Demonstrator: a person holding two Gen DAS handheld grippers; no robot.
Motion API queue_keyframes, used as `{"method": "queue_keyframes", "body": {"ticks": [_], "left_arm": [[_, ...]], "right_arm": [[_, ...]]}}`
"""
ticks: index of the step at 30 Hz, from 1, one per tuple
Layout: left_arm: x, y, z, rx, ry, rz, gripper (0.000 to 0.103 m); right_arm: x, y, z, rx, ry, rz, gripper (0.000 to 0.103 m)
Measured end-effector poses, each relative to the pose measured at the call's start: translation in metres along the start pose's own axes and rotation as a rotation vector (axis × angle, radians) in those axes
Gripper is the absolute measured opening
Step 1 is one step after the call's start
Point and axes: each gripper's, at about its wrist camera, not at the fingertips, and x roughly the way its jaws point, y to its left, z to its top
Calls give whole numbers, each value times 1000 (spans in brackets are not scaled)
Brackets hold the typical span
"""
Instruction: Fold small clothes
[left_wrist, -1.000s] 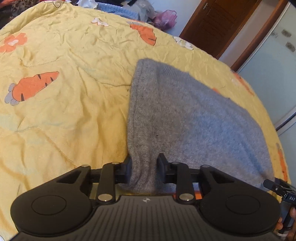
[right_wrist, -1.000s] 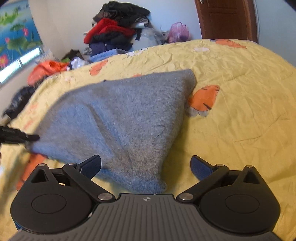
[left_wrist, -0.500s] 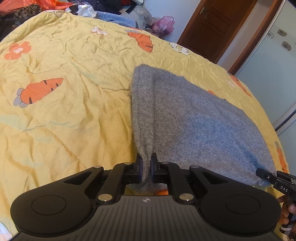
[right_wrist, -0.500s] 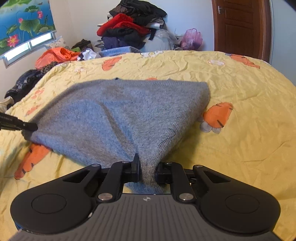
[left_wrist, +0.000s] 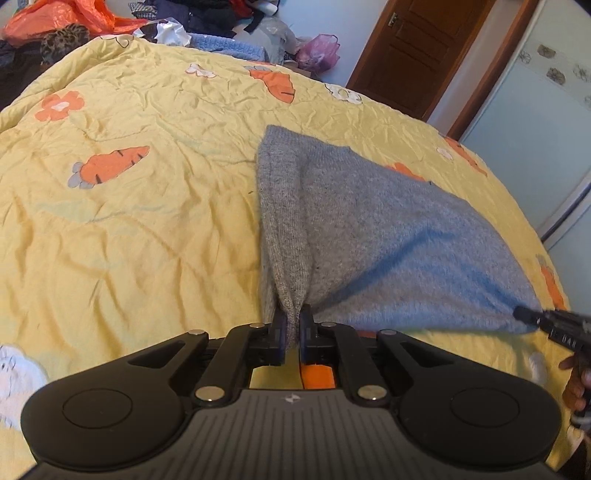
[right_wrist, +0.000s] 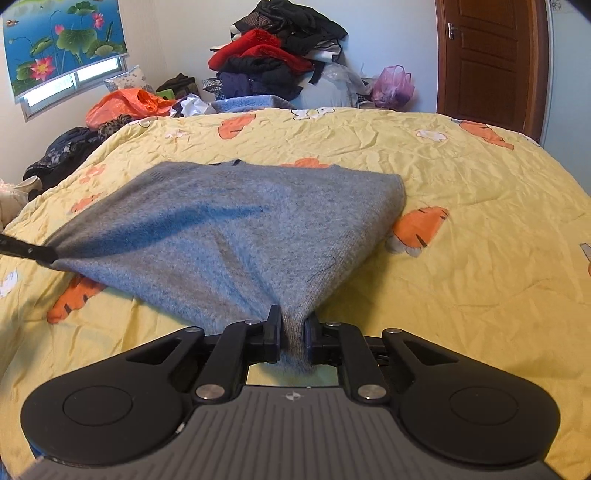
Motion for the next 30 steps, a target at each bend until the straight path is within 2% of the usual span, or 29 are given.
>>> {"method": "queue_keyframes", "body": {"ticks": [3, 4, 6, 10, 12, 13, 14, 15, 16, 17, 18, 19, 21, 22, 24, 26, 29, 30], "left_arm": [[-6, 0, -15, 5, 5, 22, 4], [-7, 1, -20, 1, 7, 29, 0], [-9, 5, -29, -15, 23, 35, 0], [-5, 21, -39, -33, 39, 93, 0], [-3, 27, -38, -50, 45, 87, 0], [-4, 28, -37, -59, 36, 80, 0], [-6, 26, -35, -63, 19, 71, 0], [-5, 25, -31, -63, 12, 60, 2], [-3, 23, -26, -60, 14, 51, 5], [-2, 19, -20, -55, -2, 54, 8], [0, 15, -14, -42, -18, 63, 21], [3, 11, -7, -32, -25, 67, 56], [9, 9, 8, -35, -67, 40, 96], [10, 7, 15, -34, -97, 33, 96], [20, 3, 29, -36, -84, 36, 97], [37, 1, 36, -54, -32, 47, 98], [62, 1, 31, -71, 31, 31, 97], [66, 1, 28, -66, 31, 9, 83]], "right_arm": [[-4, -6, -6, 9, 1, 0, 17], [-6, -7, -8, 12, -2, 1, 17], [-9, -9, -10, 16, -5, 3, 17], [-2, -16, -14, 20, 12, -1, 17], [8, -22, -15, 38, 34, 7, 17], [12, -24, -15, 50, 33, 3, 22], [15, -26, -14, 56, 34, 4, 48], [19, -29, -13, 68, 38, -19, 66], [20, -31, -13, 82, 32, -43, 96], [20, -32, -14, 96, 18, -47, 102], [18, -34, -15, 108, 4, -43, 102], [15, -34, -16, 122, 1, -49, 102], [7, -31, -16, 132, -35, -79, 102], [2, -29, -17, 127, -57, -92, 102], [-3, -24, -16, 131, -75, -110, 103], [4, -19, -15, 129, -48, -82, 103], [26, -11, -15, 108, -11, -125, 103], [32, -12, -15, 115, -7, -92, 99]]}}
